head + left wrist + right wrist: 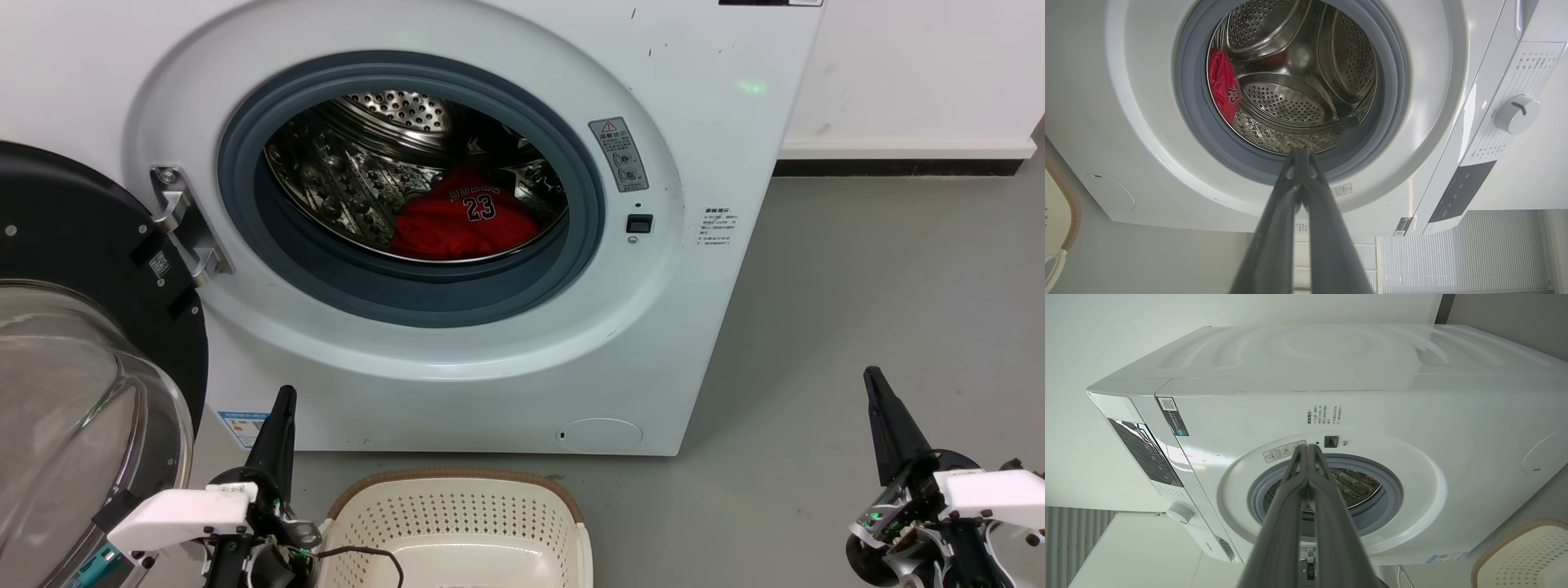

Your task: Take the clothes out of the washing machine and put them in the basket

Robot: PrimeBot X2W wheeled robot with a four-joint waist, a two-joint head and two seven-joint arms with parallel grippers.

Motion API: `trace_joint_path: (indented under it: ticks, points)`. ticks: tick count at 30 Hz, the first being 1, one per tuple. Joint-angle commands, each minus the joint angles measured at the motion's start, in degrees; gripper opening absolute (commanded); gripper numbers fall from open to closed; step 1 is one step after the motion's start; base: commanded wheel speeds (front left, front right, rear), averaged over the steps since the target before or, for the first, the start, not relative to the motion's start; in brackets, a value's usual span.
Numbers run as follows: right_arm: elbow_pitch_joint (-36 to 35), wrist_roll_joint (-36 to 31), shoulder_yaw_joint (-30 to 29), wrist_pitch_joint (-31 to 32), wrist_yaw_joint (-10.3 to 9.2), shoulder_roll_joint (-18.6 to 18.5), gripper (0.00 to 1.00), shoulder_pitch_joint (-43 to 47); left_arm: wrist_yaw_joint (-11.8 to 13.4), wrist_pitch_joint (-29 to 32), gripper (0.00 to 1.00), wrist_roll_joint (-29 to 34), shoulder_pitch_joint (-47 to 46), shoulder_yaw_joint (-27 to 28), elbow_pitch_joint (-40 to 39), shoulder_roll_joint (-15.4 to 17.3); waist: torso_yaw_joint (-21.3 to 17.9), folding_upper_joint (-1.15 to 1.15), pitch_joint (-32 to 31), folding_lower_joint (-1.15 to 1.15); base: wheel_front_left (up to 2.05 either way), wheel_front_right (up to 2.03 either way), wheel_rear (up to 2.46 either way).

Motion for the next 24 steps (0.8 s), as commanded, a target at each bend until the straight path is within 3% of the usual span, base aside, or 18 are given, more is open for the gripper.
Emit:
trace_joint_path:
  ticks: [1,24]
  points:
    - [0.1,-0.3,0.0,0.0,0.0,0.2,0.0,-0.7,-0.1,0.2,0.0,-0.1,-0.3,0.1,0.0,-0.1,0.0,0.0,0.0,0.0,0.0,0.0,0.0]
    - [0.1,-0.3,0.0,0.0,0.0,0.2,0.0,-0.7,-0.1,0.2,0.0,-0.1,-0.3,0.1,0.0,-0.1,0.0,0.0,0.0,0.0,0.0,0.0,0.0]
